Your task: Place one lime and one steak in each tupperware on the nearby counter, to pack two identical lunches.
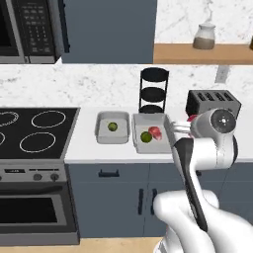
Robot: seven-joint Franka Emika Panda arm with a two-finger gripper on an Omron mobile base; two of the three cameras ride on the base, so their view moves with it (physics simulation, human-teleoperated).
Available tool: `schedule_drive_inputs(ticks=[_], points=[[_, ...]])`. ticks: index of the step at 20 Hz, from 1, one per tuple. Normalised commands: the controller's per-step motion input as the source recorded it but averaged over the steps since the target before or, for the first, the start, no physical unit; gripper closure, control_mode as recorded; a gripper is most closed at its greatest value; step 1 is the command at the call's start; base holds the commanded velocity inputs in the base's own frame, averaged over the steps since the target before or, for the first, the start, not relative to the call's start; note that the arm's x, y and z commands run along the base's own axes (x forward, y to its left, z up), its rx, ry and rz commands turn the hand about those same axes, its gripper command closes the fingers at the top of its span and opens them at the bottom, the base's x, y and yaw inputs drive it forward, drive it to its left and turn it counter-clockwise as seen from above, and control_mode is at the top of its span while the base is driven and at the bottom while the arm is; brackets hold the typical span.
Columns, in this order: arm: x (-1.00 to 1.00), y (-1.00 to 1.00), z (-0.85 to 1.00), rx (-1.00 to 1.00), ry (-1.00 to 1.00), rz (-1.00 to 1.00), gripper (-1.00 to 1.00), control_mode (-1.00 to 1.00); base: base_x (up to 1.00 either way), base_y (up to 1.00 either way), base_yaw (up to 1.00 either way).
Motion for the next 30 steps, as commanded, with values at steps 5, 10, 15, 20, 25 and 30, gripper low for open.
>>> schedule_drive_inputs(ticks=[5,10,15,20,25,30], points=[[0.0,0.0,0.0,0.0,0.0,0.0,1.0,1.0,0.72,0.92,-0.3],[0.0,0.0,0.0,0.0,0.0,0.0,1.0,1.0,0.81,0.28,-0.14],[0.31,0.1,-0.17,0.01,0.14,-0.01,1.0,-1.0,0.51,0.14,-0.05],[0.74,0.68,-0.57,0.01,0.41,-0.01,1.0,-1.0,0.0,0.0,0.0],[0.77,0.16,-0.85,0.09,0.29,0.0,1.0,-1.0,0.0,0.0,0.0],[0.41,0.06,-0.86,0.07,0.11,0.0,1.0,-1.0,0.0,0.0,0.0]])
